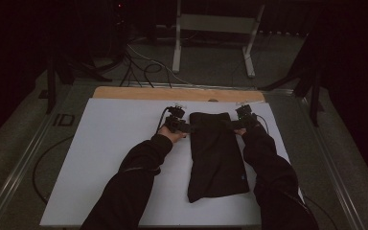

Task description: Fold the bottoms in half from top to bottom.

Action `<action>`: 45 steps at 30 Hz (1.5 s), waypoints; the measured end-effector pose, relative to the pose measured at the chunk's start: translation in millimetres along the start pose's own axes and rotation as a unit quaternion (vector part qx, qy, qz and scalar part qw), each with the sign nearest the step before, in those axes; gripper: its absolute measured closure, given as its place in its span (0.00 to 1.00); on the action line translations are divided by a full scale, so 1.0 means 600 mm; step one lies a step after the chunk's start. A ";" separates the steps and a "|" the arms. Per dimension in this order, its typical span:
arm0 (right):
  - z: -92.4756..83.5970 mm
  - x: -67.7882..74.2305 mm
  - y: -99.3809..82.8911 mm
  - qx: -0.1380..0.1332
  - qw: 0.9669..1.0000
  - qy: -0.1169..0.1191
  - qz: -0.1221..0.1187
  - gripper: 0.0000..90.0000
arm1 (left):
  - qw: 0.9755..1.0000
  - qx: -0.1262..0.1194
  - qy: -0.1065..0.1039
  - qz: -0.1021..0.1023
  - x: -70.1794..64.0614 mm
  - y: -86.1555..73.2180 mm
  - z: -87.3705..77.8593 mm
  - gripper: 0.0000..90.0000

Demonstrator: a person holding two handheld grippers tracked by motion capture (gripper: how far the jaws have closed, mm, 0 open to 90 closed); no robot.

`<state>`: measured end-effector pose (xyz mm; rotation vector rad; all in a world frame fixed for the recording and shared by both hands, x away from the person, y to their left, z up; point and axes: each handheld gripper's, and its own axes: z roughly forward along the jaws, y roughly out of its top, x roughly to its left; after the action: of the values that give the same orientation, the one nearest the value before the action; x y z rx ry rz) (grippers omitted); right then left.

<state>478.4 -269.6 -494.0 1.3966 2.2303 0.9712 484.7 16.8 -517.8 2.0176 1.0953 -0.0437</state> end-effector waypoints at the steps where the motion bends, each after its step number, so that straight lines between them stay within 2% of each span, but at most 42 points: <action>1: 0.002 -0.001 0.001 0.004 1.000 -0.006 -0.001 0.14 | 1.000 0.000 -0.004 -0.001 0.001 0.000 0.001 0.17; 3: 0.006 -0.004 0.001 0.007 1.000 0.000 0.004 0.15 | 1.000 -0.003 -0.004 -0.007 0.001 0.000 0.004 0.19; 5: 0.010 -0.007 0.000 0.008 1.000 -0.004 0.009 0.16 | 1.000 -0.006 -0.011 -0.008 0.002 -0.001 0.005 0.25; 10: 0.023 -0.014 -0.003 0.033 0.999 -0.009 0.026 0.21 | 1.000 -0.007 -0.015 -0.019 0.006 -0.002 0.011 0.34; 13: 0.030 -0.019 -0.008 0.043 0.998 -0.018 0.031 0.27 | 1.000 -0.005 -0.023 -0.017 0.004 -0.004 0.014 0.42; 15: 0.032 -0.022 -0.011 0.046 0.998 -0.013 0.041 0.34 | 1.000 -0.006 -0.020 -0.017 0.004 -0.005 0.014 0.49; 20: 0.035 -0.021 -0.013 0.051 0.998 -0.010 0.035 0.40 | 1.000 -0.001 -0.023 -0.012 0.006 -0.007 0.014 0.69; 21: 0.035 -0.019 -0.012 0.052 0.998 -0.003 0.035 0.45 | 1.000 0.000 -0.023 -0.010 0.006 -0.008 0.015 0.72; 25: 0.038 -0.012 -0.009 0.055 0.998 -0.001 0.024 0.52 | 1.000 0.002 -0.021 0.000 0.003 -0.009 0.016 0.85; 30: 0.038 -0.006 -0.007 0.063 0.998 0.004 0.009 0.63 | 1.000 0.005 -0.017 0.004 0.002 -0.009 0.014 0.91; 31: 0.037 -0.004 -0.005 0.069 0.998 0.010 0.006 0.72 | 1.000 0.005 -0.017 0.006 0.001 -0.009 0.014 0.92; 37: 0.036 0.004 -0.006 0.068 0.998 0.019 -0.003 0.93 | 1.000 0.002 -0.012 0.010 -0.002 -0.010 0.013 0.94; 40: 0.034 0.007 -0.006 0.064 0.998 0.014 -0.008 0.95 | 1.000 0.002 -0.009 0.012 -0.003 -0.010 0.011 0.95; 45: 0.029 0.009 -0.004 0.054 0.998 0.008 -0.015 0.96 | 1.000 -0.009 -0.003 0.026 -0.010 -0.004 0.003 0.96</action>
<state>484.8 -259.2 -507.5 1.3991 2.3400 0.8677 479.8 12.4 -518.5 2.0272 1.0357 -0.0114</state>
